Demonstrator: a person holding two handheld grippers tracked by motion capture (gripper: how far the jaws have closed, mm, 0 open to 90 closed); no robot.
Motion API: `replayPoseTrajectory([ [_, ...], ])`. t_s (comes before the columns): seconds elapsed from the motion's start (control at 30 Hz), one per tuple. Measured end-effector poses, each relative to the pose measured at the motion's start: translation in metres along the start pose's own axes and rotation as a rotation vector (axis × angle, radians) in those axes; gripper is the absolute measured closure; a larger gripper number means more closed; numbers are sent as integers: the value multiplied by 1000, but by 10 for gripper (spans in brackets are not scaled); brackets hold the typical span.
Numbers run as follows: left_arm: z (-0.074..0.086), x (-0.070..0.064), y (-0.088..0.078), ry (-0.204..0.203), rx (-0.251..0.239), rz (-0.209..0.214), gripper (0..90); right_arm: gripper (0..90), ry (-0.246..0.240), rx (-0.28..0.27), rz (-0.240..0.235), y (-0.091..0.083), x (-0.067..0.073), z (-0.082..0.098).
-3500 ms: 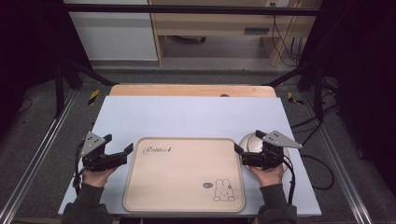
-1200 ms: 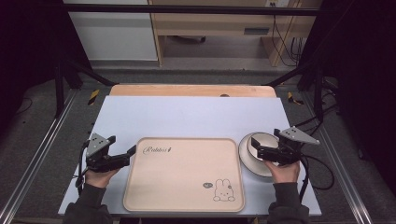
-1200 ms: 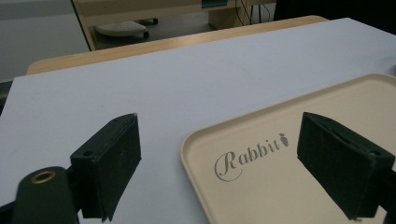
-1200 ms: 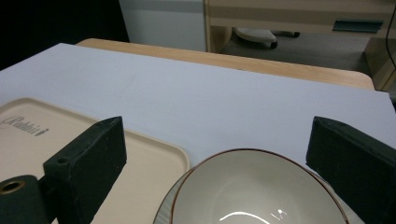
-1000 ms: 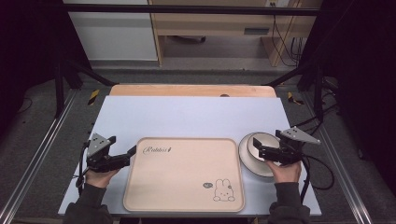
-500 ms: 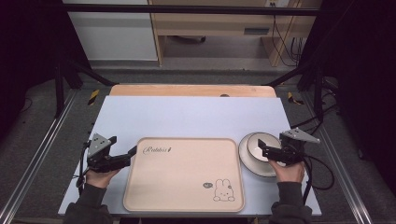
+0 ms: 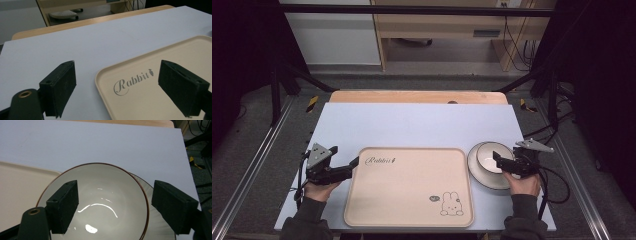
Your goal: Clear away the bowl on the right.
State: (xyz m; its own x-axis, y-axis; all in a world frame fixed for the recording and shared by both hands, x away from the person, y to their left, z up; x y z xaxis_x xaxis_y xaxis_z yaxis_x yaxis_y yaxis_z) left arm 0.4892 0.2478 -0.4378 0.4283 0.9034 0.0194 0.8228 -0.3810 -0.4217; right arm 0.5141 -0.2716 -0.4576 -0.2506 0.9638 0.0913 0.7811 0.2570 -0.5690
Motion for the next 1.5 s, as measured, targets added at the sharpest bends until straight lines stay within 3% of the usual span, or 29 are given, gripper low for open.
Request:
replayPoseTrajectory([
  [0.97,2,-1,2,9,15,1,150,429,54,123,50,8,-20,17],
  [1.5,3,-2,3,15,25,6,150,601,61,180,32,11,-20,22],
])
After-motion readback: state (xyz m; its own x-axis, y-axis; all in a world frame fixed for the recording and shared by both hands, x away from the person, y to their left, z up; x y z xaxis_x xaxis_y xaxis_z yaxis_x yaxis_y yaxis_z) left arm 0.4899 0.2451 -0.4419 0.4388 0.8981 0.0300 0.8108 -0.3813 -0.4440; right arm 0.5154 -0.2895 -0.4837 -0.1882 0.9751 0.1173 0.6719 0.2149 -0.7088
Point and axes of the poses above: each handheld gripper's, and its own axes: y roughly forward along the jaws, z roughly out of its underside, x roughly to its left, the point moved 6 cm from there along y, roughly forward along the jaws, and after that the axes turned 2 degrees about -z, right-handed, at the moved point
